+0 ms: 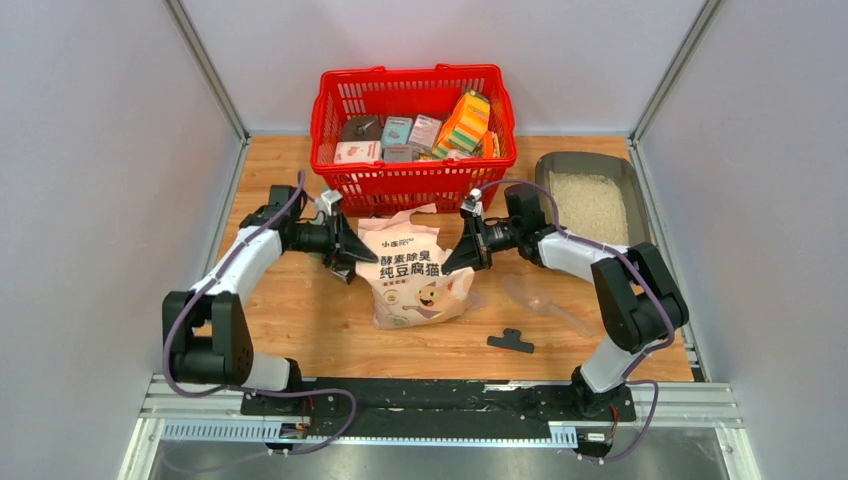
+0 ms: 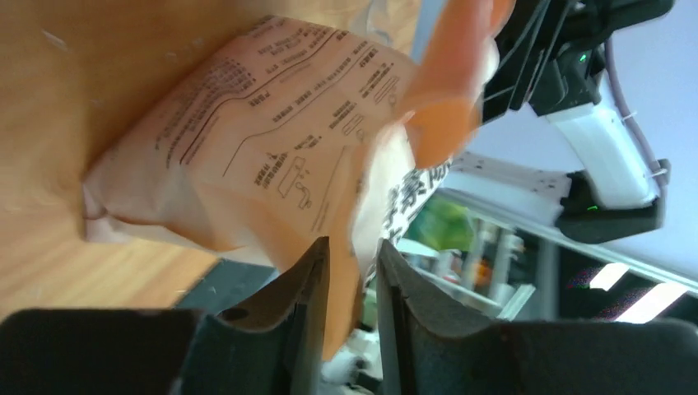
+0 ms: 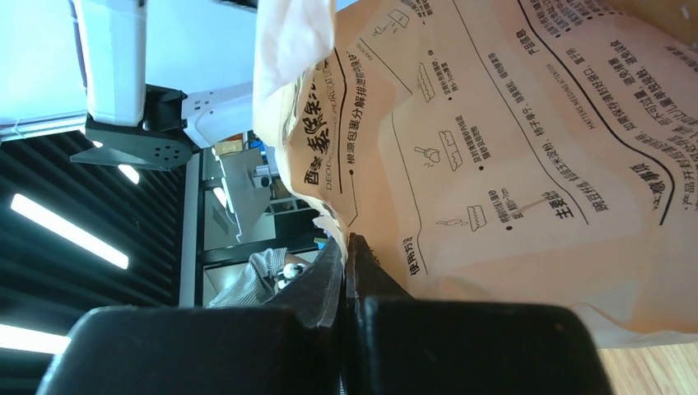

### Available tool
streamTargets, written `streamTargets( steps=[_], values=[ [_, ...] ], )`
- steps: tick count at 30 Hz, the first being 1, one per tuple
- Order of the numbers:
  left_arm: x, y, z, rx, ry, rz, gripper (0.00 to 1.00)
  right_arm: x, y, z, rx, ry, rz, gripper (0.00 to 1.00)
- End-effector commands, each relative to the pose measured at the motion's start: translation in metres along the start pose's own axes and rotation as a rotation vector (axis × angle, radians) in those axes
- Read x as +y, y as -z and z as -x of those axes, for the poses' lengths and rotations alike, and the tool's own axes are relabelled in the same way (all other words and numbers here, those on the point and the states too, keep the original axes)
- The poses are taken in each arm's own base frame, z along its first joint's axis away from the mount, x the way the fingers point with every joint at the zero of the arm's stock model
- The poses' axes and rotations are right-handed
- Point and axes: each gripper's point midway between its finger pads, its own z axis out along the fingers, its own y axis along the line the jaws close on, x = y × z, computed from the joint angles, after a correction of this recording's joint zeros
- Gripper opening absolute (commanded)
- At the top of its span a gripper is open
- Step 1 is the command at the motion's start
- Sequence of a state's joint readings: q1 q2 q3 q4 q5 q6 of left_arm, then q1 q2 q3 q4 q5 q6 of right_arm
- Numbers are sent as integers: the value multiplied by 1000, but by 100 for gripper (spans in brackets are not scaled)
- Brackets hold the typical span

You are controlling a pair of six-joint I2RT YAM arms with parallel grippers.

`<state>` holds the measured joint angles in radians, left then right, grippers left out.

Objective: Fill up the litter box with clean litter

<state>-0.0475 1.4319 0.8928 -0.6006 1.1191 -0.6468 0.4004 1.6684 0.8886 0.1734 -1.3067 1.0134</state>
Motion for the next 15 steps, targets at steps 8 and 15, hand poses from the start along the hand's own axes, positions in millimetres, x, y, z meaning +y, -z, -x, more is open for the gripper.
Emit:
streamTargets(
  steps=[8,15],
  values=[
    [-95,65,-6,-400,-1615,216,62,25,7,-6,87,46,51,0],
    [-100,1,-37,-22,-2089,79,68,25,7,-8,87,53,51,0]
  ],
)
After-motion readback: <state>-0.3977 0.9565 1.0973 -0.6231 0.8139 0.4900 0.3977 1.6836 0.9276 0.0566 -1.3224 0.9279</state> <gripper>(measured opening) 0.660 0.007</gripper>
